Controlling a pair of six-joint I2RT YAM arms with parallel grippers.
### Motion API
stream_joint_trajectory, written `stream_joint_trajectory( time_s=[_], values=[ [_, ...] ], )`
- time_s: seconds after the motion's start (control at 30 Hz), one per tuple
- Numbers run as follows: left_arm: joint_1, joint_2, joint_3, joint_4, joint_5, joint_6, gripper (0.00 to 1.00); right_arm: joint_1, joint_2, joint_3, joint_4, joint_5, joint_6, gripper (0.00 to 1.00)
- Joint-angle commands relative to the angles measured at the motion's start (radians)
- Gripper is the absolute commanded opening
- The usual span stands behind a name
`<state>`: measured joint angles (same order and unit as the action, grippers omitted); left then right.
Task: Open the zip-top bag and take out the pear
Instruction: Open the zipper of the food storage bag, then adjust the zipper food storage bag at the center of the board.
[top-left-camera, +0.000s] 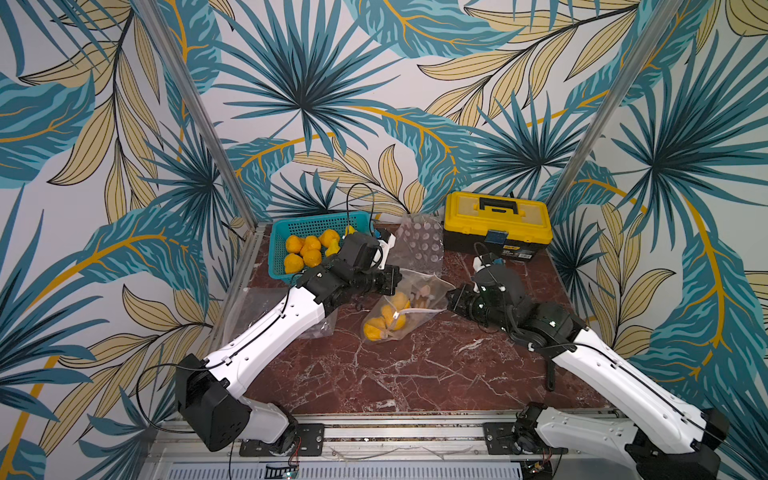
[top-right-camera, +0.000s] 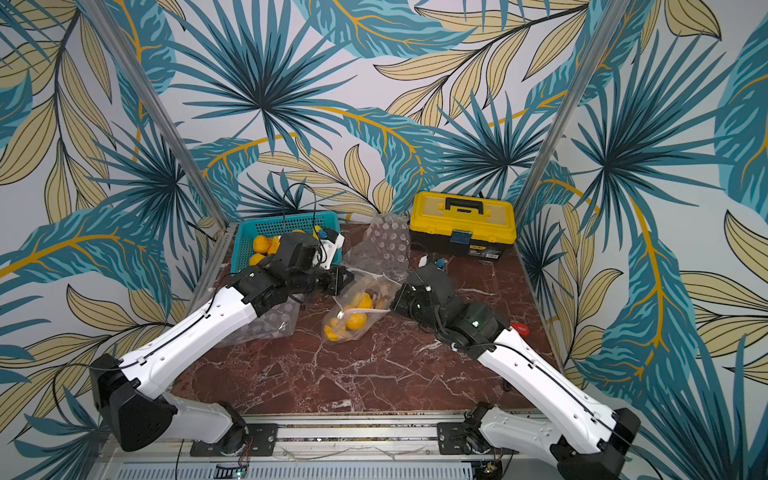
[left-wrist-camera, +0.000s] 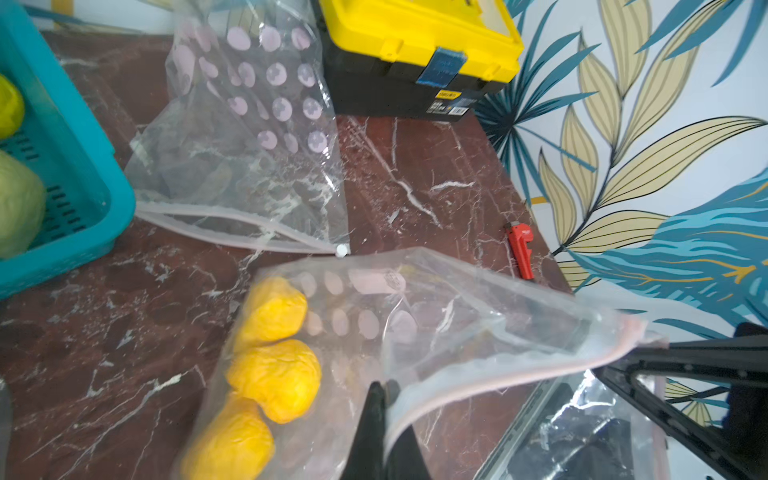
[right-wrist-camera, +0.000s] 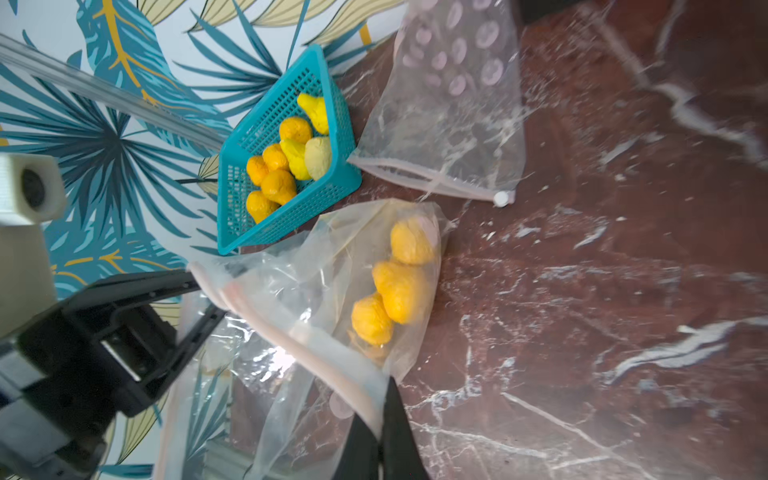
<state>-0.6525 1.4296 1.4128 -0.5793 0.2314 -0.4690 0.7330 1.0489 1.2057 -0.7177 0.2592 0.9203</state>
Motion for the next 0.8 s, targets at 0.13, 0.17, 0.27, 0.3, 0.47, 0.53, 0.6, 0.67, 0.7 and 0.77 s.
stream_joint_trajectory(
  time_s=[0.13, 0.17, 0.27, 0.3, 0.47, 0.53, 0.6, 0.67, 0.7, 0.77],
  values=[
    [-0.060, 0.059, 0.097, 0.018, -0.039, -0.050, 0.00, -0.001, -0.028, 0.191, -0.180, 0.298, -0.231, 0.00],
    [-0.062, 0.066, 0.084, 0.018, -0.050, -0.067, 0.00, -0.001, -0.012, 0.208, -0.188, 0.296, -0.256, 0.00],
    [-0.064, 0.093, 0.031, 0.019, -0.085, -0.098, 0.00, -0.001, 0.042, 0.231, -0.205, 0.289, -0.276, 0.00],
    [-0.064, 0.102, 0.006, 0.019, -0.107, -0.112, 0.00, -0.001, 0.066, 0.240, -0.210, 0.279, -0.283, 0.00],
    [-0.075, 0.141, -0.133, 0.057, -0.202, -0.160, 0.00, 0.007, 0.224, 0.278, -0.193, 0.198, -0.286, 0.00],
    [-0.077, 0.136, -0.211, 0.089, -0.244, -0.187, 0.00, 0.025, 0.278, 0.272, -0.154, 0.173, -0.281, 0.00],
    [-0.076, 0.115, -0.295, 0.108, -0.322, -0.219, 0.00, 0.053, 0.333, 0.271, -0.111, 0.147, -0.273, 0.00],
    [-0.076, 0.087, -0.377, 0.130, -0.375, -0.248, 0.00, 0.065, 0.377, 0.263, -0.065, 0.099, -0.260, 0.00],
    [-0.075, 0.073, -0.420, 0.140, -0.400, -0.264, 0.00, 0.085, 0.396, 0.252, -0.036, 0.064, -0.246, 0.00],
    [-0.070, 0.063, -0.485, 0.153, -0.413, -0.296, 0.00, 0.101, 0.429, 0.219, 0.034, 0.003, -0.229, 0.00]
  ],
)
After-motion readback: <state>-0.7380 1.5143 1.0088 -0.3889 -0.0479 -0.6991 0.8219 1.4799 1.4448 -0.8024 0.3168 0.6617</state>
